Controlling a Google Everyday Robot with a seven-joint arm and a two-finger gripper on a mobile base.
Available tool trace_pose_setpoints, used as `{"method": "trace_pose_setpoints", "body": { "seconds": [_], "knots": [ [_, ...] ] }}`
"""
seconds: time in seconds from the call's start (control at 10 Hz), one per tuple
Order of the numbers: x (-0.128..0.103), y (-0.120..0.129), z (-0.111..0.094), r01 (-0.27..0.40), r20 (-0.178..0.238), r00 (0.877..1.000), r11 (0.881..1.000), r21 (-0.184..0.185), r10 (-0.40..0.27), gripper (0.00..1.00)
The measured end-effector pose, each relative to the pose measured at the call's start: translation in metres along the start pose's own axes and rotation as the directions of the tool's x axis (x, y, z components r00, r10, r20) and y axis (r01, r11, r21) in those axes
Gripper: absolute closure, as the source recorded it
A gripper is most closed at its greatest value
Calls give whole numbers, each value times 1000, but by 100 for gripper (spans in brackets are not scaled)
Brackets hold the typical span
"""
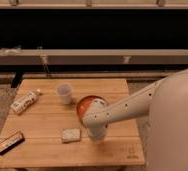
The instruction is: Drag the pepper across the table
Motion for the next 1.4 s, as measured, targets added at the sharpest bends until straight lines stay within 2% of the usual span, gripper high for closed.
{"method": "trace_pose_setpoints", "body": {
  "seconds": [0.6, 1.0, 1.2, 1.3, 1.4],
  "knots": [
    [14, -12, -4, -24, -15, 1000, 1000, 4, 24, 100],
    [41, -35, -7, -76, -40, 996, 997, 25, 77, 100],
    [52, -40, -8, -93, -54, 994, 995, 23, 94, 99],
    [54, -40, -8, -88, -60, 994, 996, 21, 89, 95],
    [54, -36, -9, -77, -64, 995, 997, 19, 78, 83]
  ]
}}
